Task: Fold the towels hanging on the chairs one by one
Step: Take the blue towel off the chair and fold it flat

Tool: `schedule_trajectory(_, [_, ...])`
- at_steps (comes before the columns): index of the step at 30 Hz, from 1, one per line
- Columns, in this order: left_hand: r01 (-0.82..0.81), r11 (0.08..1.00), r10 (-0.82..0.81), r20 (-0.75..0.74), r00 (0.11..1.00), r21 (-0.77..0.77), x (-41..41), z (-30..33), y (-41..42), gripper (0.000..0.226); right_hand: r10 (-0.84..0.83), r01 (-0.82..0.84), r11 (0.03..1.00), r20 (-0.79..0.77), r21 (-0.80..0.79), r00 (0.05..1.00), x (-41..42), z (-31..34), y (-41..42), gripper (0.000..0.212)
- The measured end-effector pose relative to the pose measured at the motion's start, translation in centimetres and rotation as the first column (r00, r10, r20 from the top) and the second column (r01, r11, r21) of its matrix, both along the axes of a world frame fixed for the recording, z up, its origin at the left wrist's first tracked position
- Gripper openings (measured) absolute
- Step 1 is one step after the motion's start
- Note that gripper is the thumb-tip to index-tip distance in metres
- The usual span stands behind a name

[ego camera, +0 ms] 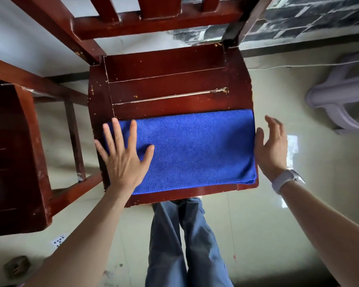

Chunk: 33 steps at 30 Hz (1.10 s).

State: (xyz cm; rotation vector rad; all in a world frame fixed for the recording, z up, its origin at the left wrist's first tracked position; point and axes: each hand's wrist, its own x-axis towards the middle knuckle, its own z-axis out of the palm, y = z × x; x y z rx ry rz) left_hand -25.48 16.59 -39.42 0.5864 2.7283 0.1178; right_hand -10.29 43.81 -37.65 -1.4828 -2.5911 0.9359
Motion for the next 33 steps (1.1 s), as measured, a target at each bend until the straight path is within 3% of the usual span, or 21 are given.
schedule_trajectory(2, [0.032, 0.999, -0.032, -0.008, 0.999, 0.001, 1.1, 0.6, 0.1, 0.074, -0.106, 0.106, 0.994, -0.014, -0.019, 0.994, 0.5, 0.6, -0.8, 0.033])
schedule_trajectory(4, [0.096, 0.995, -0.096, 0.003, 0.995, 0.0, 2.9, 1.1, 0.2, 0.073, -0.196, 0.204, 0.972, 0.078, -0.12, 0.978, 0.8, 0.9, -1.4, 0.022])
schedule_trajectory(7, [0.203, 0.979, -0.201, 0.059, 0.978, -0.03, 6.1, 1.4, 0.1, 0.072, -0.234, 0.271, 0.945, 0.197, -0.182, 0.952, 1.0, 0.7, -2.3, 0.022])
schedule_trajectory(14, [0.143, 0.976, -0.112, 0.183, 0.977, -0.163, 7.7, 1.3, -0.2, 0.07, -0.218, 0.288, 0.944, 0.35, -0.163, 0.911, -0.2, 0.9, -2.8, 0.024])
schedule_trajectory(17, [0.155, 0.974, -0.123, 0.185, 0.975, -0.167, 7.6, 1.4, -0.2, 0.071, -0.147, 0.233, 0.952, 0.373, -0.199, 0.916, -0.7, 0.7, -2.7, 0.017])
schedule_trajectory(20, [0.154, 0.976, -0.123, 0.191, 0.974, -0.157, 7.4, 1.6, -0.3, 0.071, -0.1, 0.189, 0.962, 0.388, -0.198, 0.916, -1.1, 1.1, -2.8, 0.025])
schedule_trajectory(25, [0.15, 0.988, -0.135, 0.257, 0.957, -0.036, 6.7, 2.4, -0.9, 0.071, -0.215, 0.288, 0.905, 0.245, -0.315, 0.945, -1.2, 3.0, -3.4, 0.022])
schedule_trajectory(27, [0.066, 0.996, -0.082, 0.303, 0.95, 0.063, 6.1, 2.9, -1.2, 0.058, -0.256, 0.299, 0.853, 0.157, -0.428, 0.954, -1.7, 4.5, -3.7, 0.016])
schedule_trajectory(30, [-0.274, 0.915, 0.132, 0.423, 0.896, 0.295, 5.0, 4.6, -1.6, 0.038, -0.124, 0.149, 0.855, 0.082, -0.496, 0.989, -3.6, 7.1, -5.4, 0.014])
schedule_trajectory(32, [-0.606, 0.717, 0.332, 0.595, 0.732, 0.344, 4.3, 6.2, -2.0, 0.026, -0.032, 0.033, 0.839, 0.011, -0.543, 0.999, -5.6, 8.5, -7.7, 0.014])
schedule_trajectory(33, [-0.762, 0.578, 0.4, 0.713, 0.576, 0.291, 3.9, 6.9, -2.4, 0.023, -0.003, -0.005, 0.814, -0.014, -0.581, 1.0, -6.8, 8.8, -9.3, 0.018])
